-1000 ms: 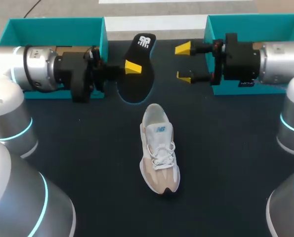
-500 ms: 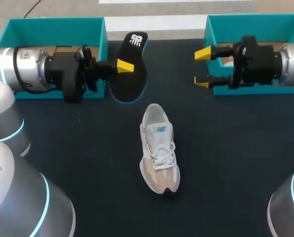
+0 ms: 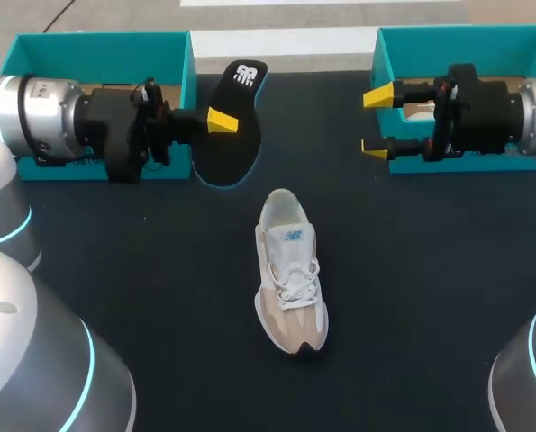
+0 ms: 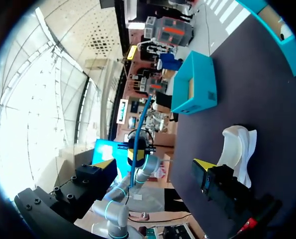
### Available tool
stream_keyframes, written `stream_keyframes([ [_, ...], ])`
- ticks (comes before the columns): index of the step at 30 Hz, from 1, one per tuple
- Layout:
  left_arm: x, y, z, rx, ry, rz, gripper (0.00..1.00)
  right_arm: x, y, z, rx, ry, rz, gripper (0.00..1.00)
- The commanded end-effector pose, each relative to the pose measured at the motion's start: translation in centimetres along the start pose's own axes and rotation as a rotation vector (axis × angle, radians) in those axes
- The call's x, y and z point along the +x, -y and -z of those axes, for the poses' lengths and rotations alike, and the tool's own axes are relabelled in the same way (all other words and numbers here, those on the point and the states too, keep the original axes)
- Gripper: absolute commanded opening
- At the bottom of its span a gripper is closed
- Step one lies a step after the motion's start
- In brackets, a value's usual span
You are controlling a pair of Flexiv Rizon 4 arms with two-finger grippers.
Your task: Take the shoe out of the shoebox, open the shoe tongue, remove and reinsert the insole, then place the shoe into the shoebox
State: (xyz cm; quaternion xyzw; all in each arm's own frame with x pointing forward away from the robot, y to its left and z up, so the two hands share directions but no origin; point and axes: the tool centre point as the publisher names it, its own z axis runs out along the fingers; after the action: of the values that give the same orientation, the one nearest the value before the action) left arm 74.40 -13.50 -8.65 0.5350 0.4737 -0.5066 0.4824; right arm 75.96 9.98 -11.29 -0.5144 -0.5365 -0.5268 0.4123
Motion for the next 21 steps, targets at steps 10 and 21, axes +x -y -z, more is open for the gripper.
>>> stream_keyframes([
  [10,-0.1,0.1,-0.1,0.014,-0.019,0.189,0.0,0.0,0.0,-0.1,-0.001,0.002,-0.001,1.0],
  [21,-2.4,1.4,1.2,-0.048,-0.016,0.834,0.0,0.0,0.0,-0.1,-0.001,0.002,-0.001,1.0],
])
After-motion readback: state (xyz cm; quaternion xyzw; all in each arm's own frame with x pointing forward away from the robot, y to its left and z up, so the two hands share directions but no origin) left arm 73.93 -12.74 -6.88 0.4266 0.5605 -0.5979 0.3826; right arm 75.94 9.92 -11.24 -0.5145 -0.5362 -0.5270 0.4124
